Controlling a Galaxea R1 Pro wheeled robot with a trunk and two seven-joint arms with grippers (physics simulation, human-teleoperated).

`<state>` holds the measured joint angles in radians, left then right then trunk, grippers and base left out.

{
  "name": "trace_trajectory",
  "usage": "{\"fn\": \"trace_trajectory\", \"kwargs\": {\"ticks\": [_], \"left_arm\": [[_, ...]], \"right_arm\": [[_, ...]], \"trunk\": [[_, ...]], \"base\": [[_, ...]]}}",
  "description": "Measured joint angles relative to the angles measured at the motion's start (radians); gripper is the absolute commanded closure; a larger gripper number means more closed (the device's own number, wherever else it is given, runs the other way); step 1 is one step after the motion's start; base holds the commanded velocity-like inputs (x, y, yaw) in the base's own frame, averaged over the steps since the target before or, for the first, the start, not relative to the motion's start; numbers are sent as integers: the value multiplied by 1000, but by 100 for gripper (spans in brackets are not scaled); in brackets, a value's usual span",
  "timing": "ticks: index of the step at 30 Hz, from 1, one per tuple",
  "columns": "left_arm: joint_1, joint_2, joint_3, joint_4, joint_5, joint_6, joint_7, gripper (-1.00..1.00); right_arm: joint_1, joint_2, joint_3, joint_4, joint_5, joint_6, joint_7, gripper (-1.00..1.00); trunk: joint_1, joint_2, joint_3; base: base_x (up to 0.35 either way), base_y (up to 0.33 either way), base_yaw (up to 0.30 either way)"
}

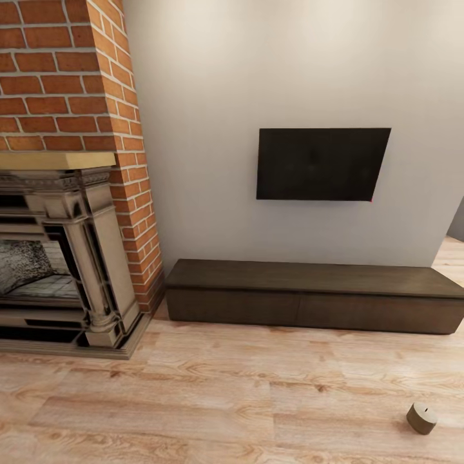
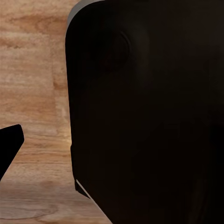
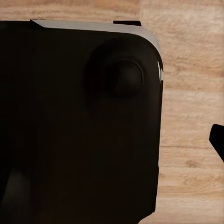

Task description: Place each of the two pumpkins and all three candles from the living room inside a cabinet in the living room (use any cabinet), then make sure every cabinet is closed, and position the cauldron so it is next to a table in the living room.

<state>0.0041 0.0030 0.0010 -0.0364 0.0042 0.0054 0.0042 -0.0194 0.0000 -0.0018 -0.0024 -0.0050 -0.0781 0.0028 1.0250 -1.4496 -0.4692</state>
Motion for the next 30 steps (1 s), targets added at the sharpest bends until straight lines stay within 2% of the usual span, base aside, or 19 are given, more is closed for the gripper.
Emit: {"fn": "trace_trajectory", "kwargs": {"ticks": [8, 19, 30], "left_arm": [[0, 0, 0, -1, 0, 0, 0, -100], [0, 0, 0, -2, 0, -1, 0, -100], [0, -1, 0, -2, 0, -1, 1, -100]], "right_arm": [[0, 0, 0, 0, 2, 0, 1, -100], [0, 0, -1, 0, 2, 2, 1, -100], [0, 0, -1, 2, 2, 2, 0, -100]], "trunk": [[0, 0, -2], [0, 0, -12], [0, 0, -22]], "base": [[0, 61, -70], [0, 4, -218], [-28, -70, -227]]}}
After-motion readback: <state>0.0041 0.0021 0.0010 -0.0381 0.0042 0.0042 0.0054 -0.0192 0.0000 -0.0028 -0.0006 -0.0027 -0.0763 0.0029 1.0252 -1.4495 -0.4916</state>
